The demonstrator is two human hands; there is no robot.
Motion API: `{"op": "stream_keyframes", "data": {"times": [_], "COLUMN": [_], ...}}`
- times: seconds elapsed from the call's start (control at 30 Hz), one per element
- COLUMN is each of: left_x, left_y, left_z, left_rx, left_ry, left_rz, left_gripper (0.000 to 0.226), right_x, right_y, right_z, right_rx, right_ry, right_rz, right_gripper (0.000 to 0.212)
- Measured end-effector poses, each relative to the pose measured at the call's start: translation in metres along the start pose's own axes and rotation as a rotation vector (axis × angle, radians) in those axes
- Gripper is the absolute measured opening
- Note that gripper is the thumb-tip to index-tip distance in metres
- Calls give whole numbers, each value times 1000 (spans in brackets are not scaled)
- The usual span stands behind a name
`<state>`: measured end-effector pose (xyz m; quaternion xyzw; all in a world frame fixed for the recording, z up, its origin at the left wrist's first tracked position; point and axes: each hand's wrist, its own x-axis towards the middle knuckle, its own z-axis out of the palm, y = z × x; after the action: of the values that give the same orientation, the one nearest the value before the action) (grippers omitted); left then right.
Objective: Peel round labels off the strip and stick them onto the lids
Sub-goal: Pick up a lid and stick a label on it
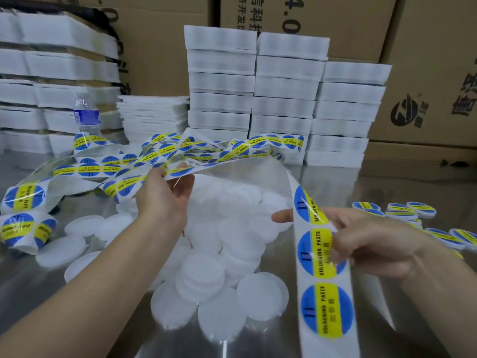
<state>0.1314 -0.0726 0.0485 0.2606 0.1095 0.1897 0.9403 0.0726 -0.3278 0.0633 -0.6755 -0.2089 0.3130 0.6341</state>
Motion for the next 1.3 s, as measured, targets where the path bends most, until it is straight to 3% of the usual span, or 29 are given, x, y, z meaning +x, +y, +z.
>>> {"op": "stream_keyframes", "data": {"times": [0.13,0.3,0.37,0.47,0.63,0.7,0.77,0.9,1.13,1.3], "left_x": [-2,-10,-11,-15,-19,-20,-19,-6,12,21], "left_y": [-11,-22,-23,-23,-24,-24,-23,-12,-4,-2], "left_z": [0,2,2,0,1,3,5,4,-7,-10], "left_rx": [208,281,284,376,485,464,393,239,252,239], "left_ry": [-122,-214,-248,-298,-374,-403,-385,-244,106,177], "left_rz": [-83,-203,-277,-358,-395,-348,-270,-148,101,304], "left_gripper": [17,26,28,26,19,18,20,15,9,72], "right_x": [4,15,18,18,20,21,22,23,25,24], "right_y": [3,4,3,4,10,14,17,21,19,12], "right_z": [2,5,6,7,9,12,17,21,25,22], "right_rx": [144,357,421,344,176,129,53,-89,126,79], "right_ry": [12,86,160,242,195,131,32,-74,-43,130], "right_rz": [-24,16,35,16,7,12,12,-8,-180,-236], "right_gripper": [53,61,41,9,19,35,35,50,61,35]}}
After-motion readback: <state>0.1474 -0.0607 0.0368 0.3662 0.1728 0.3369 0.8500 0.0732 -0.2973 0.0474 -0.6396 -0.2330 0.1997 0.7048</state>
